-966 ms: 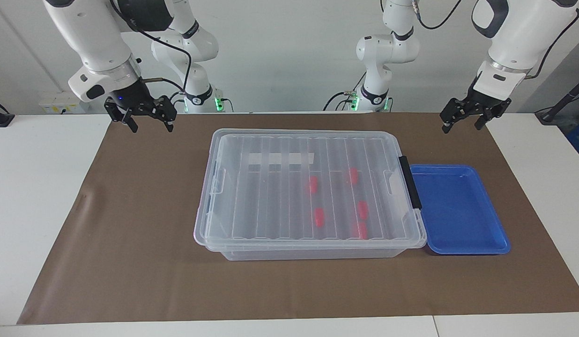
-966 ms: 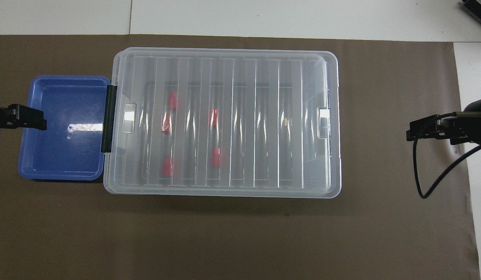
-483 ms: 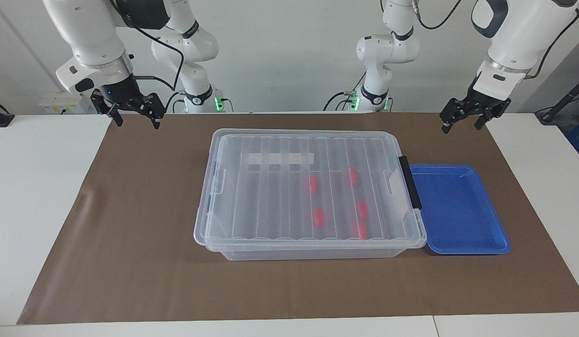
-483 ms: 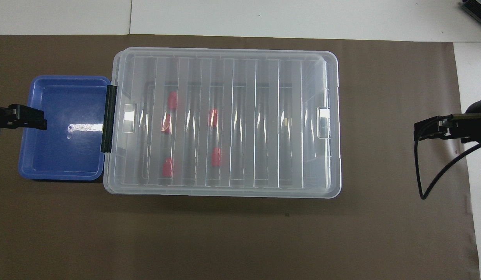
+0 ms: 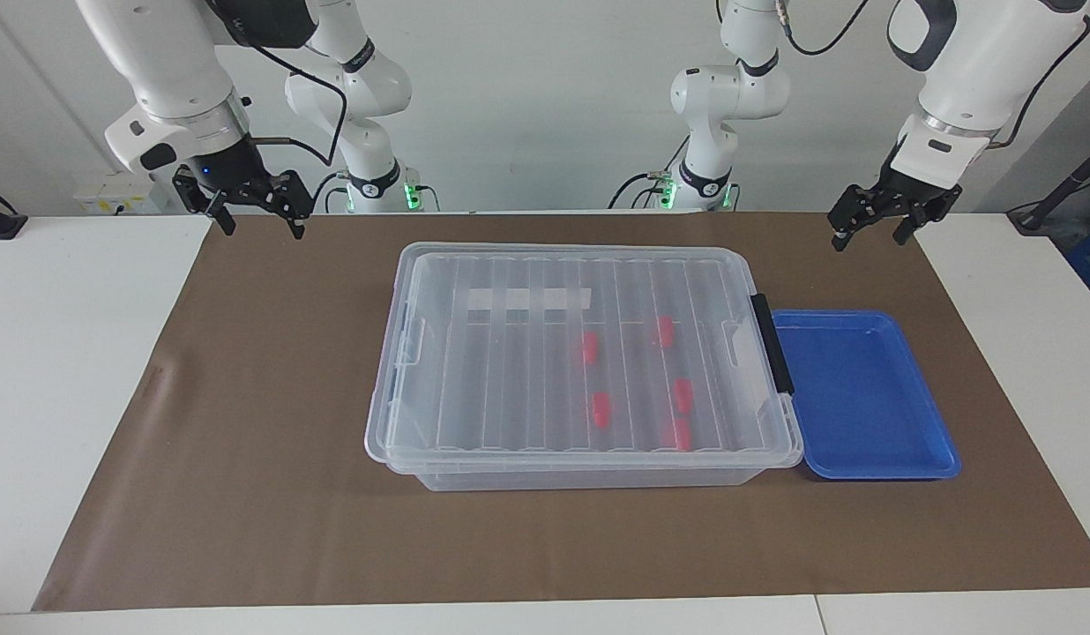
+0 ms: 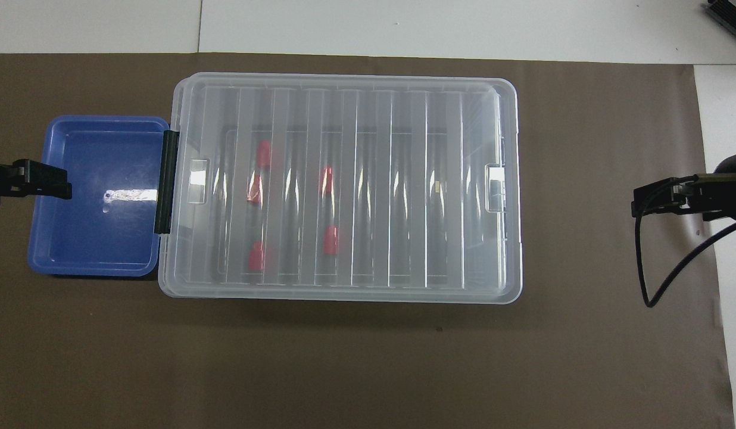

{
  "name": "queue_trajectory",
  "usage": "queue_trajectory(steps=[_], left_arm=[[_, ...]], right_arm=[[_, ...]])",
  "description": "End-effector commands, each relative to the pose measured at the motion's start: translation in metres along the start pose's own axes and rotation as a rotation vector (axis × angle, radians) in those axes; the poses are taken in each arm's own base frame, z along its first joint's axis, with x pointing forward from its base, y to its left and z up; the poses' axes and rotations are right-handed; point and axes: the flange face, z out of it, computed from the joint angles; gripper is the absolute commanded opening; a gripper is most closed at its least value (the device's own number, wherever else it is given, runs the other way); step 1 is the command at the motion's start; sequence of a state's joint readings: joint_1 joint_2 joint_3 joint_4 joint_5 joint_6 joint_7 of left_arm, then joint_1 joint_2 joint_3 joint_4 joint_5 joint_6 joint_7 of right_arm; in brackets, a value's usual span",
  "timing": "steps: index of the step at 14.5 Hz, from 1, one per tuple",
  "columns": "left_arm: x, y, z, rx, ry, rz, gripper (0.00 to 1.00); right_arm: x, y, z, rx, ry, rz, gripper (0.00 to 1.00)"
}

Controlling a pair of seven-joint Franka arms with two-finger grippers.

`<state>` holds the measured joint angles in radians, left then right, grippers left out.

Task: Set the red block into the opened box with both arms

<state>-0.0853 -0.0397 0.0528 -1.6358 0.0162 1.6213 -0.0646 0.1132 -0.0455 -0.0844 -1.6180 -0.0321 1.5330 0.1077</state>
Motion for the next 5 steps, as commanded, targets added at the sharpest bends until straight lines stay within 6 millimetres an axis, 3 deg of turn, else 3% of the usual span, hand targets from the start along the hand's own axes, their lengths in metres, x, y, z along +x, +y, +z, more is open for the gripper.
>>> queue_trajectory(steps=[1, 5], left_arm=[[-0.0056, 0.0008, -0.0031, 0.015, 0.014, -0.01, 1.0], [-0.0056, 0.0008, -0.0031, 0.015, 0.014, -0.01, 1.0]], right_arm=[[0.0011, 0.0014, -0.0028, 0.021, -0.006, -0.004, 1.0], [0.0, -0.0015, -0.0053, 0.02, 0.001, -0.012, 1.0]])
